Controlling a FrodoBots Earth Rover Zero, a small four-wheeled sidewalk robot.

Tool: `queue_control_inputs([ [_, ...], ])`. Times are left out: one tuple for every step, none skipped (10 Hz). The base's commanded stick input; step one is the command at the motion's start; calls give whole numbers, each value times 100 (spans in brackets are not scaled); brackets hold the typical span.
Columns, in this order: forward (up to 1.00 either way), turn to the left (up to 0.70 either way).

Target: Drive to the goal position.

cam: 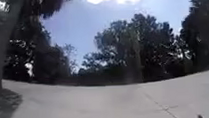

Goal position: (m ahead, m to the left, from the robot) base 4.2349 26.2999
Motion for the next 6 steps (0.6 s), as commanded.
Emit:
queue_control_inputs([
  [85, 0],
  [85, 0],
  [85, 18],
  [85, 33],
  [85, 34],
  [85, 34],
])
